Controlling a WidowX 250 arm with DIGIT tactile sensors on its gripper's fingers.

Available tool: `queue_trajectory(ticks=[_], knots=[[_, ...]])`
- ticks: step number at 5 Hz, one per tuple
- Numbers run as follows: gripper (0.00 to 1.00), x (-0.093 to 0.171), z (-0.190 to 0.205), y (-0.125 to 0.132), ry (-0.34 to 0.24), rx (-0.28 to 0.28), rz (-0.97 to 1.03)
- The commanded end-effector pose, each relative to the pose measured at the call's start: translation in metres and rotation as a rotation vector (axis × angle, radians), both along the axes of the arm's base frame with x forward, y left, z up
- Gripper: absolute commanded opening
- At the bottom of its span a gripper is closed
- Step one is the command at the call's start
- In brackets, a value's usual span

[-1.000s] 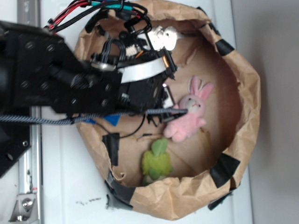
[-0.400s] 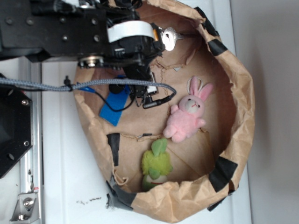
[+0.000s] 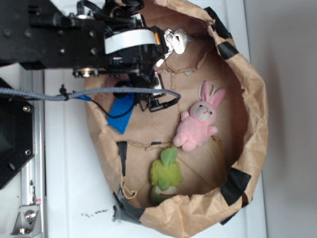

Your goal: Grab the silver keys.

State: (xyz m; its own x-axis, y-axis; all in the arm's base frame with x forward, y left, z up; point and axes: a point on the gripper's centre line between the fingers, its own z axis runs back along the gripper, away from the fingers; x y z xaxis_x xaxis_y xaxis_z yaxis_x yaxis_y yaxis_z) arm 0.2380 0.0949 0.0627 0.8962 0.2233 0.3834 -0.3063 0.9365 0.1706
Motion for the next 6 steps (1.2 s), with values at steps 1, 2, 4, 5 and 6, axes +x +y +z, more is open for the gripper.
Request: queue_trajectory(ticks=[1,2,4,5,6], knots=[[1.00,0.0171,-0.0149,0.0105,-0.038,0.044,-0.003],[1.00,0.0233,-0.0233,0.0111,-0.021,0.059,0.015],[1.00,0.0211,-0.0196,0.0157,-0.017,0.050,0.020],[0.95,0.0191,-0.0170,0.0155,-0.017,0.044,0.016],[0.00,0.0214,-0.0186,0.0174,-0.022,0.040,0.063]])
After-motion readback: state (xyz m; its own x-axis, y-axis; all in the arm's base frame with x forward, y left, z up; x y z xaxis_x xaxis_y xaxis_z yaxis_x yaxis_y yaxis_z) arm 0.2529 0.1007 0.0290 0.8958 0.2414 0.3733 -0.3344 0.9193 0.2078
